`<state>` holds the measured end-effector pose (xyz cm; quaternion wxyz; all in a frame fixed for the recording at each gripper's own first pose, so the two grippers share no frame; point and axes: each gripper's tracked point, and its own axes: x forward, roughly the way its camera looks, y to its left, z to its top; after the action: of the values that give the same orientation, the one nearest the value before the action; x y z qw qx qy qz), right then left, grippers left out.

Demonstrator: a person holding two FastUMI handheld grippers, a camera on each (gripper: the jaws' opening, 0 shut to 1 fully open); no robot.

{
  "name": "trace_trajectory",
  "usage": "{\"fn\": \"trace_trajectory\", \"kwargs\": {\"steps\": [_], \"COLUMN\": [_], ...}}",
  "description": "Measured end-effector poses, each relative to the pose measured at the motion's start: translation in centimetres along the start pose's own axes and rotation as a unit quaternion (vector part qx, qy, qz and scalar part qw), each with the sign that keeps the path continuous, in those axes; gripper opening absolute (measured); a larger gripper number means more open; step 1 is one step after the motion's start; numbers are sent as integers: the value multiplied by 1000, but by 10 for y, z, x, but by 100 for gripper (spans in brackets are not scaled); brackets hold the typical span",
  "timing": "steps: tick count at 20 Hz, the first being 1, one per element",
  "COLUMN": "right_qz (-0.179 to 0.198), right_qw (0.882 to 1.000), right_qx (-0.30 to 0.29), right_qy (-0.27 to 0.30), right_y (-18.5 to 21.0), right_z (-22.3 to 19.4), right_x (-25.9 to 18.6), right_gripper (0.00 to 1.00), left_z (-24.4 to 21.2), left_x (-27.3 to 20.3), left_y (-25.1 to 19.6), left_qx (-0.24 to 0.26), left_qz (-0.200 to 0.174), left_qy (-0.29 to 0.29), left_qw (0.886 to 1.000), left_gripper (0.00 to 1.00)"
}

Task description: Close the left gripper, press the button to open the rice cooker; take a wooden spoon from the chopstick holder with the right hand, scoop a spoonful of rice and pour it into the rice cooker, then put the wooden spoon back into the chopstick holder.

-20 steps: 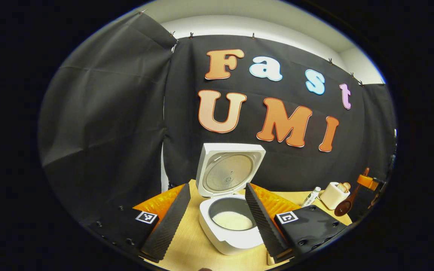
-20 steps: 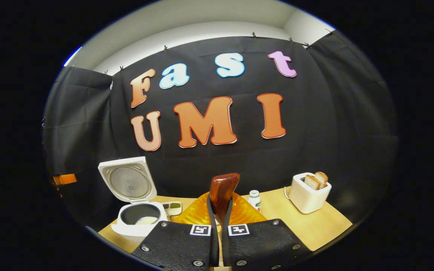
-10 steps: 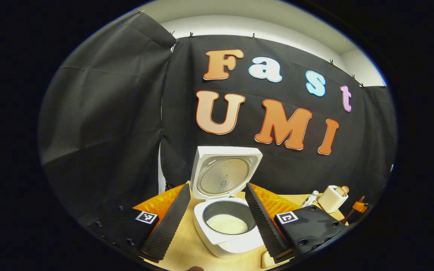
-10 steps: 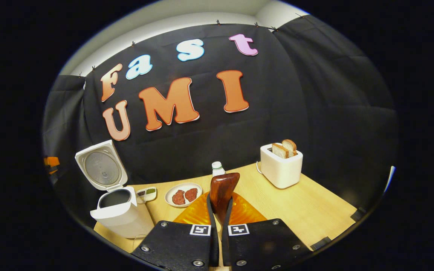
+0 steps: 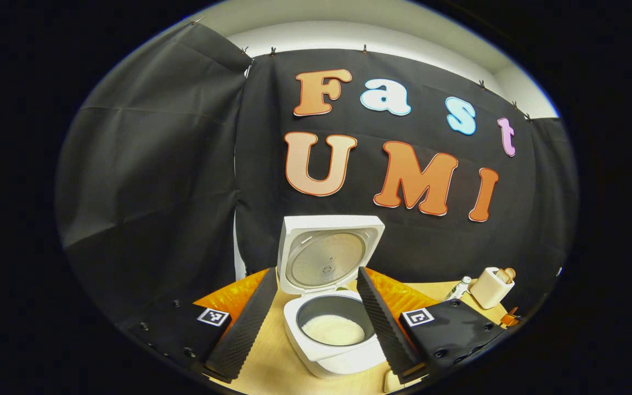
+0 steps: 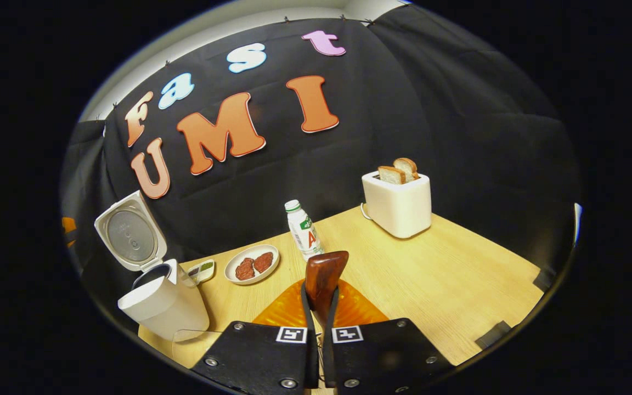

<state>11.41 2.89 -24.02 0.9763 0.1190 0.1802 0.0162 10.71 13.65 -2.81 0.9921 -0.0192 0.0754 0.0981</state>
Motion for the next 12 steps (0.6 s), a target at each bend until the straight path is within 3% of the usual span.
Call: {"fn": "trace_trajectory", "kwargs": {"steps": [5,10,12], "right_qz": [-17,-51,-77], "right_qw": [1000,998,996], "right_qx": [12,-1,-37], "right_qy": [13,24,16], "right_y": [-19,-33,-45], "right_z": [-19,-15,-5], "right_x": [-3,-14,-20], "right_gripper": [6,21,29], "left_z": [17,45,53], "left_x": [17,54,69], "left_y": [-12,-25,-30], "left_qx": [6,-3,28], "left_qz": [-8,-21,-15], "left_qy": [-14,-19,-15], "left_qw": [1000,1000,999], "left_gripper": [98,98,99]}}
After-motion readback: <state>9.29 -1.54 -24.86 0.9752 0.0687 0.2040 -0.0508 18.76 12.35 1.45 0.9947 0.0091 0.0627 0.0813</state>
